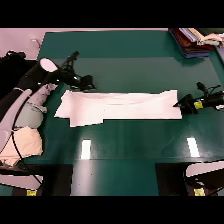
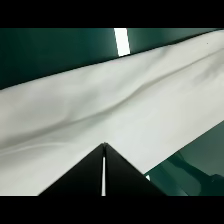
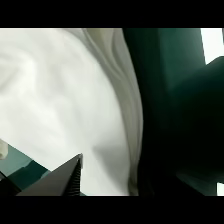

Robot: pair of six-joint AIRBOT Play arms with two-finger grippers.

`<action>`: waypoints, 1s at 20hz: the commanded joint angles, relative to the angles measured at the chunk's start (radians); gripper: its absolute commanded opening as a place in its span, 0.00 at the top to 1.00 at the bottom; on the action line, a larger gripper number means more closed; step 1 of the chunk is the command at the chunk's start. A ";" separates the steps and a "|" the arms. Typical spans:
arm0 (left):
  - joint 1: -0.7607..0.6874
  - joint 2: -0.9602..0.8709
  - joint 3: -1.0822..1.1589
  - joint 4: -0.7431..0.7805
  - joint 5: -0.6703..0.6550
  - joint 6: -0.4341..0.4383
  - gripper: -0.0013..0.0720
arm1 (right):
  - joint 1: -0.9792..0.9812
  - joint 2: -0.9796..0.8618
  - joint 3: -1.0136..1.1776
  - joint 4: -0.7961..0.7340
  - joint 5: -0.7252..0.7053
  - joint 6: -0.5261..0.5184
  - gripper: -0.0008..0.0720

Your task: Fold the shirts.

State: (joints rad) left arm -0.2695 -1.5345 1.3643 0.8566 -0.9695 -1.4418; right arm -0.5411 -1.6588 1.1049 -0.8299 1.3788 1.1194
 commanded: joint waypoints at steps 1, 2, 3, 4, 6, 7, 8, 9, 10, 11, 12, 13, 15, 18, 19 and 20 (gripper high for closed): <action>-0.109 -0.035 0.003 0.010 0.098 -0.055 0.95 | 0.066 -0.030 0.024 0.078 -0.048 -0.035 0.75; -0.131 -0.056 0.004 0.008 0.117 -0.054 0.95 | 0.087 -0.018 0.042 0.078 -0.047 -0.037 0.95; -0.153 -0.084 0.004 0.006 0.135 -0.054 0.95 | 0.102 0.005 0.063 0.078 -0.041 -0.036 0.97; -0.167 -0.111 0.005 0.003 0.141 -0.054 0.95 | 0.119 0.035 0.087 0.079 -0.025 -0.036 0.97; -0.189 -0.169 0.011 -0.008 0.142 -0.054 0.95 | 0.161 0.113 0.154 0.079 0.017 -0.009 0.97; -0.197 -0.197 0.024 -0.009 0.138 -0.053 0.95 | 0.184 0.154 0.199 0.079 0.031 0.029 0.97; -0.202 -0.224 0.042 -0.014 0.134 -0.053 0.95 | 0.214 0.191 0.242 0.079 0.041 0.053 0.97; -0.206 -0.247 0.058 -0.015 0.135 -0.051 0.95 | 0.252 0.230 0.285 0.079 0.046 0.071 0.97; -0.210 -0.267 0.080 -0.016 0.135 -0.051 0.95 | 0.293 0.262 0.328 0.079 0.047 0.090 0.97; -0.211 -0.286 0.103 -0.017 0.134 -0.051 0.95 | 0.332 0.286 0.367 0.079 0.048 0.111 0.97; -0.211 -0.304 0.128 -0.018 0.134 -0.051 0.95 | 0.376 0.301 0.406 0.078 0.050 0.135 0.97; -0.211 -0.317 0.148 -0.019 0.134 -0.051 0.95 | 0.424 0.310 0.446 0.078 0.051 0.158 0.97; -0.211 -0.335 0.177 -0.018 0.133 -0.051 0.95 | 0.510 0.308 0.525 0.078 0.052 0.185 0.97; -0.211 -0.344 0.185 -0.012 0.132 -0.054 0.95 | 0.620 0.307 0.612 0.077 0.005 0.202 0.97; -0.211 -0.344 0.186 -0.011 0.130 -0.052 0.95 | 0.647 0.307 0.629 0.077 -0.014 0.218 0.97; -0.211 -0.344 0.192 -0.005 0.119 -0.050 0.95 | 0.671 0.307 0.642 0.077 -0.031 0.227 0.97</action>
State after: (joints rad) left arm -0.4793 -1.8683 1.5406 0.8410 -0.8383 -1.4948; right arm 0.0422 -1.3571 1.6810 -0.7525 1.3960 1.3071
